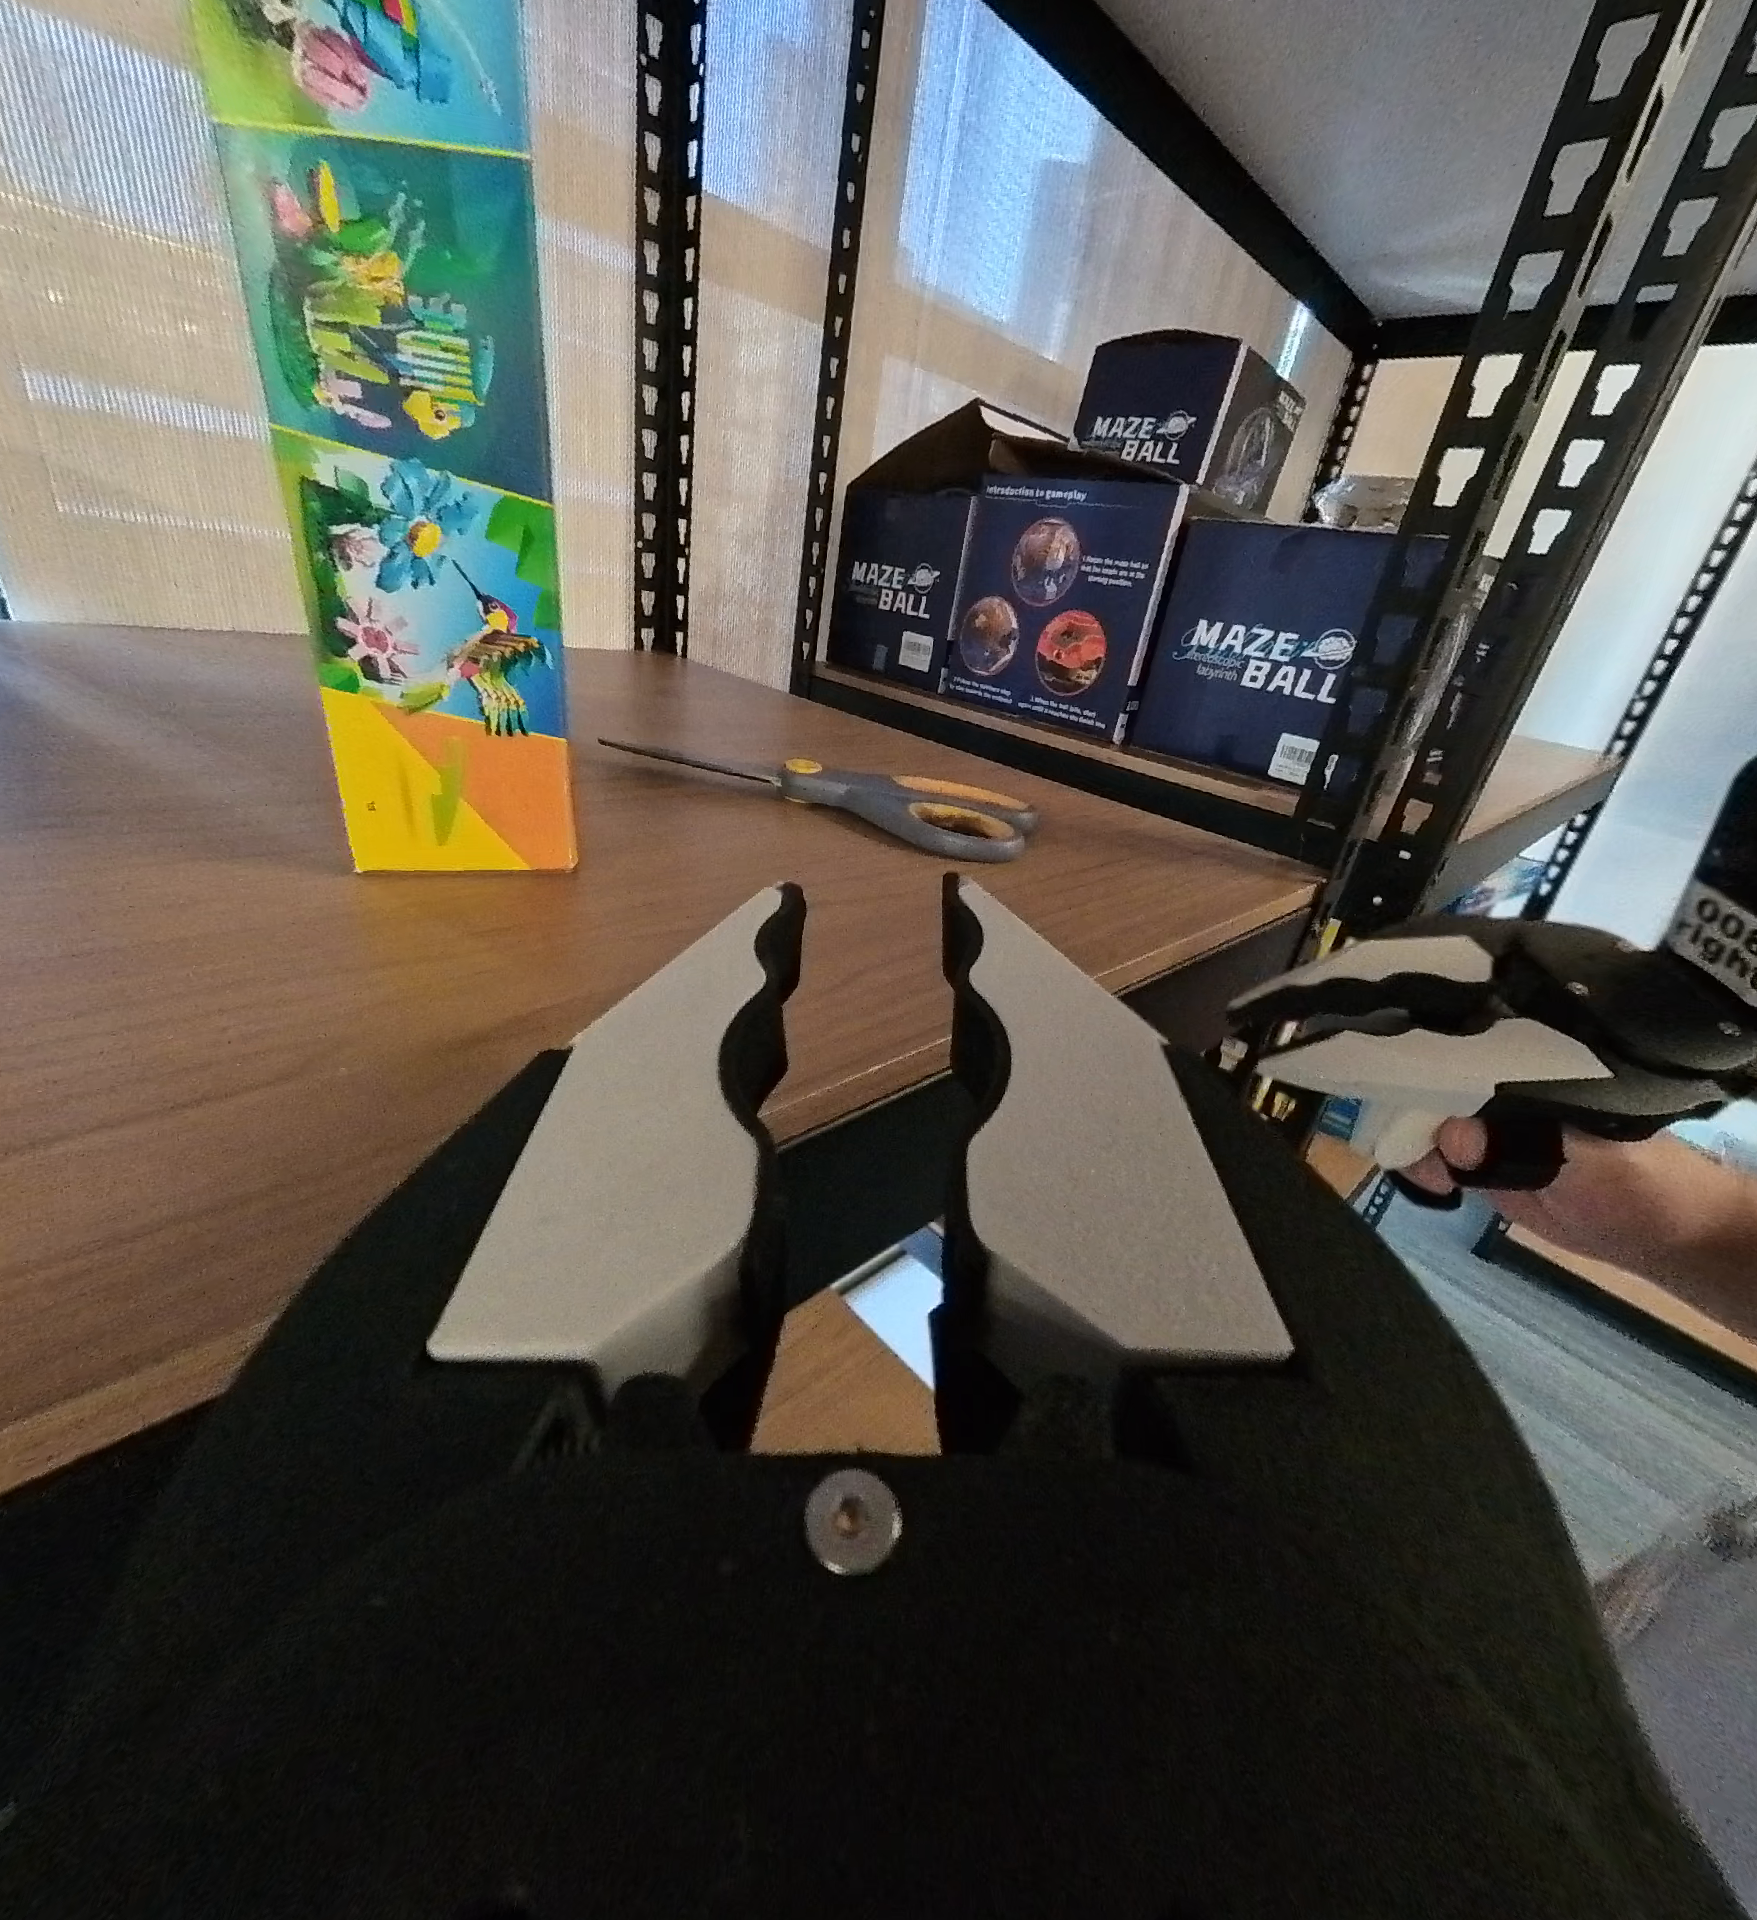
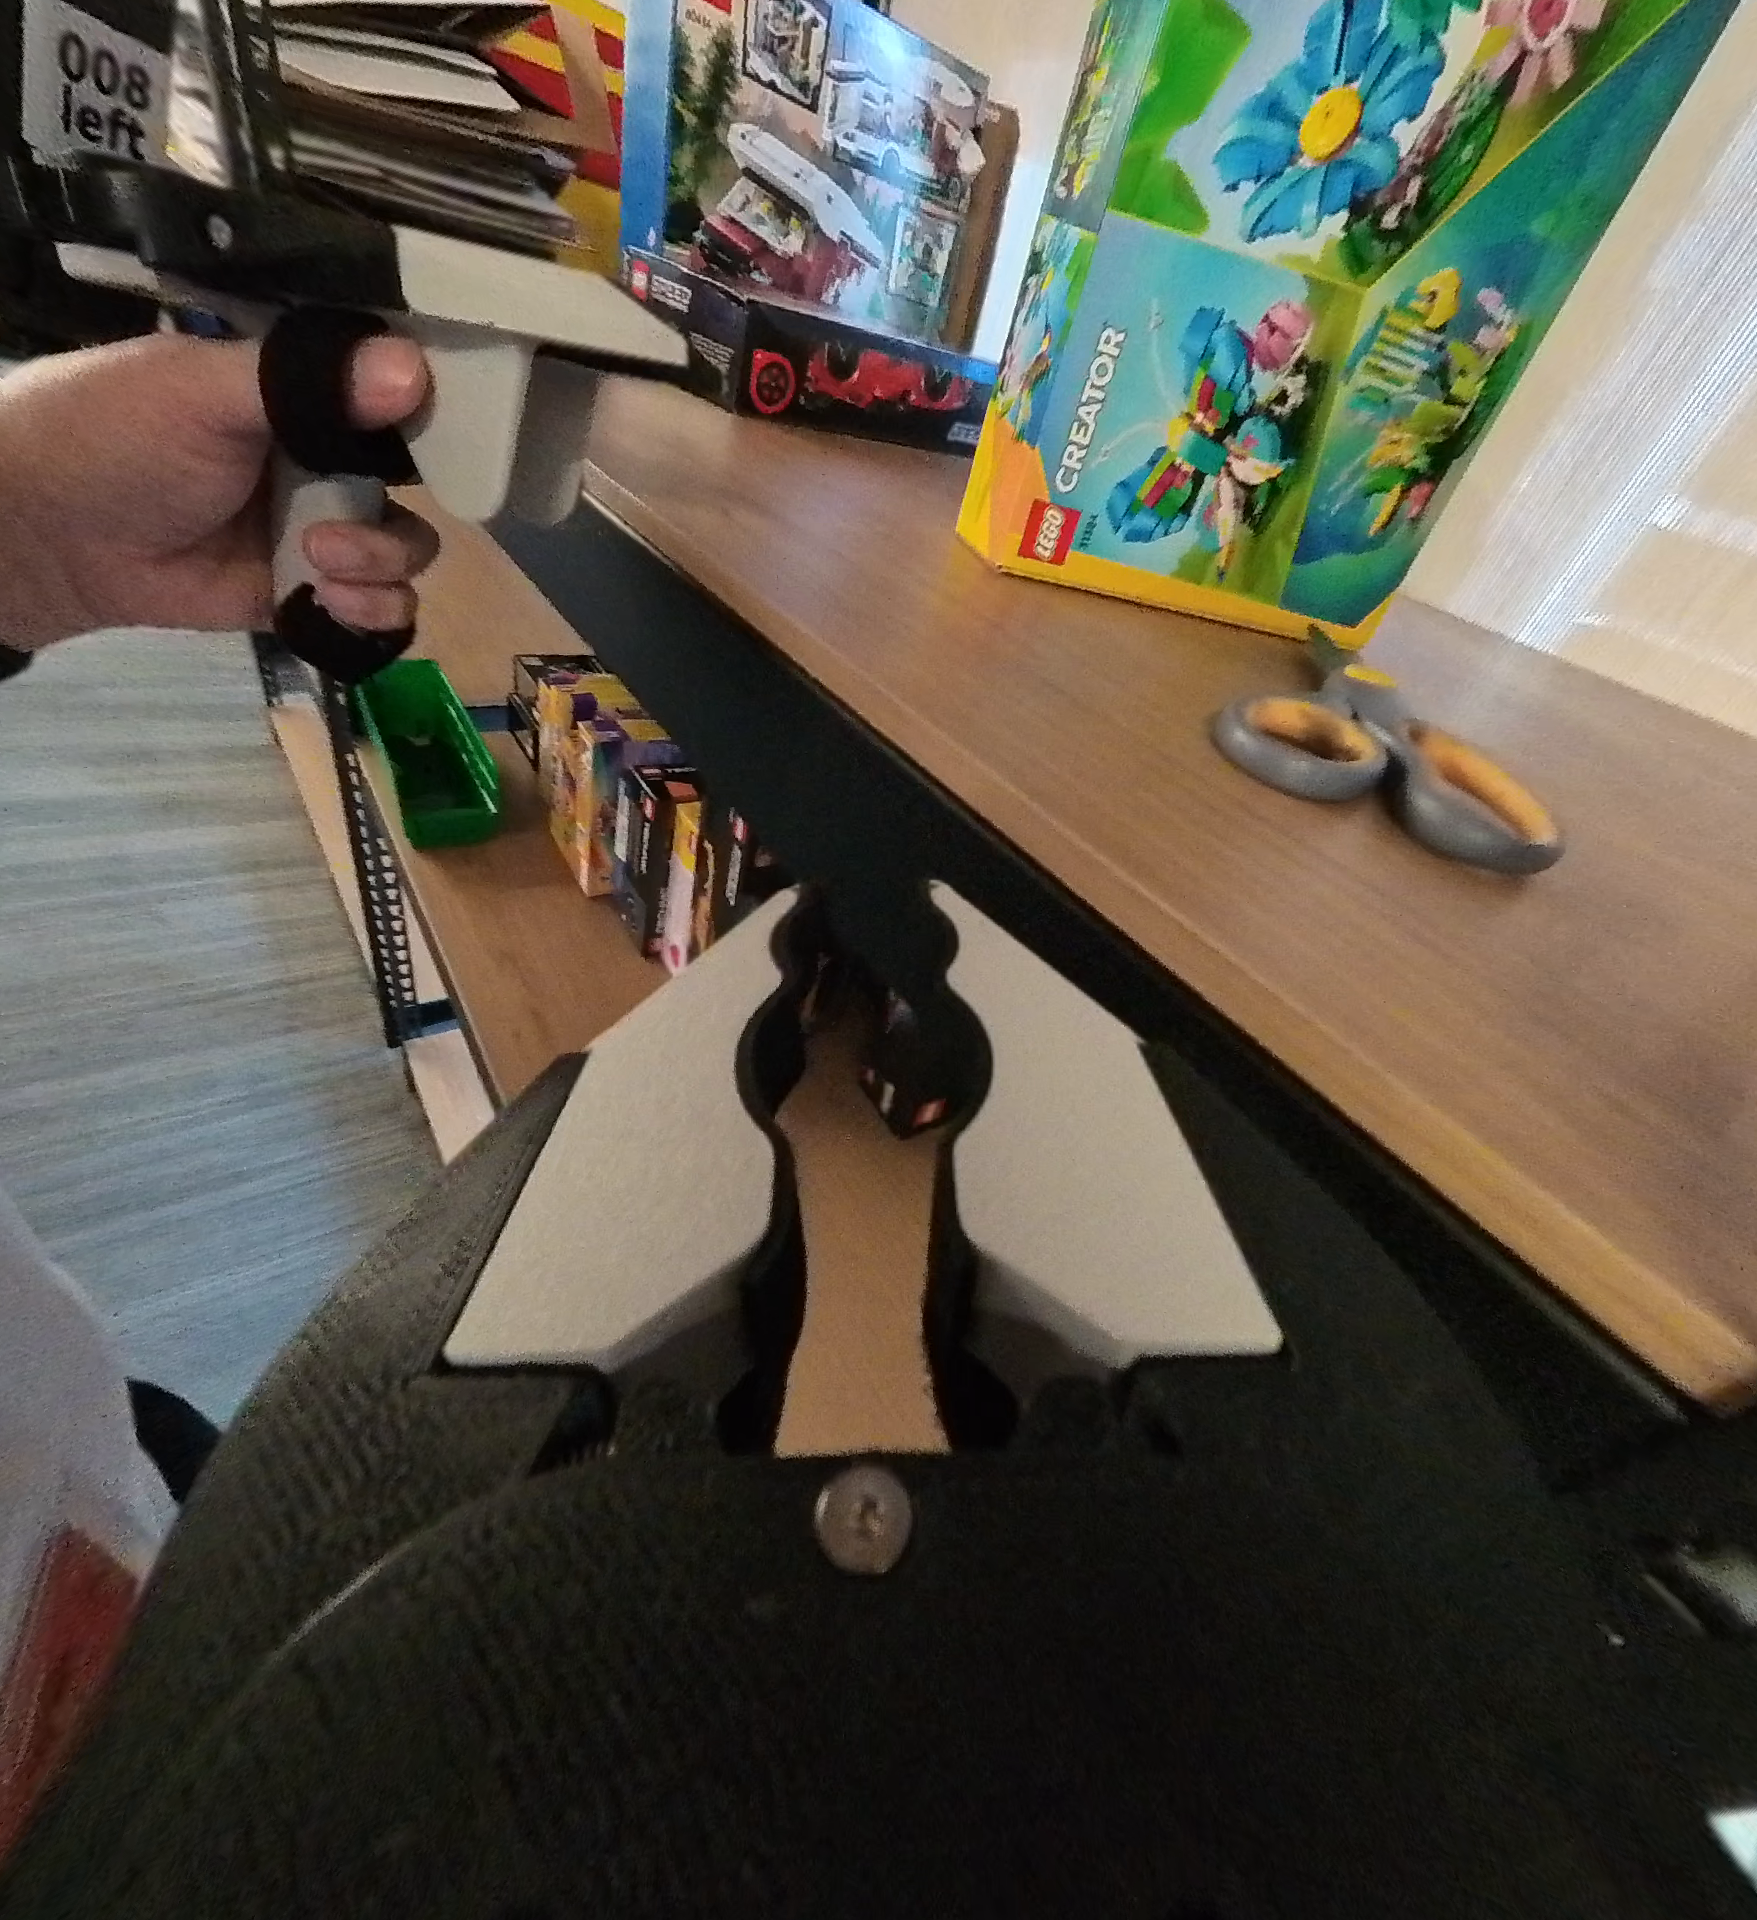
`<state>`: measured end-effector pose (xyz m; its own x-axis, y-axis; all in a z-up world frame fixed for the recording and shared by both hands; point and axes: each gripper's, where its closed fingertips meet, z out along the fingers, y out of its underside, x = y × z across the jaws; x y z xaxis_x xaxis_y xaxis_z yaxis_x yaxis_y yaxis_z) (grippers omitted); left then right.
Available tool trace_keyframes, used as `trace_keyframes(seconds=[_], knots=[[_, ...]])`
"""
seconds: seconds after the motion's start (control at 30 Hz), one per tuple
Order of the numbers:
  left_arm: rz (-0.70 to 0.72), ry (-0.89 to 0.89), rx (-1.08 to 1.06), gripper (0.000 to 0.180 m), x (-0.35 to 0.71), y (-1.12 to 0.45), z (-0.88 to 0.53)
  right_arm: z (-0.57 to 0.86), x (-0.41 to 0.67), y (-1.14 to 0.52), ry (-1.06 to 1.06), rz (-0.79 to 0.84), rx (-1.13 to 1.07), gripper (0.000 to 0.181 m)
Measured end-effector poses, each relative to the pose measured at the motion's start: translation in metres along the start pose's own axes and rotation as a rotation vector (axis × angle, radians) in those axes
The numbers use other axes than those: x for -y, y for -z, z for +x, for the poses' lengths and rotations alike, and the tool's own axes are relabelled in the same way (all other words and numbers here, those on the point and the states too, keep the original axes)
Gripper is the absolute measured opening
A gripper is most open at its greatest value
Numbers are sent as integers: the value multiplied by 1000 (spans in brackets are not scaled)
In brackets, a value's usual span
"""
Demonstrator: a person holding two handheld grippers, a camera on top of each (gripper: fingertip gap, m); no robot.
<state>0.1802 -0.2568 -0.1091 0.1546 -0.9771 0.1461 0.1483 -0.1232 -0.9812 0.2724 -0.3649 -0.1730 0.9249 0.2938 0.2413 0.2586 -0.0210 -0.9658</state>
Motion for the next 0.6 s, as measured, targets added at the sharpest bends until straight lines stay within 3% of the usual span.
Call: trace_keyframes(seconds=[0.6], knots=[[6, -88, 28, 24, 18, 17, 21, -20, 14, -11, 69, 57, 64, 20]])
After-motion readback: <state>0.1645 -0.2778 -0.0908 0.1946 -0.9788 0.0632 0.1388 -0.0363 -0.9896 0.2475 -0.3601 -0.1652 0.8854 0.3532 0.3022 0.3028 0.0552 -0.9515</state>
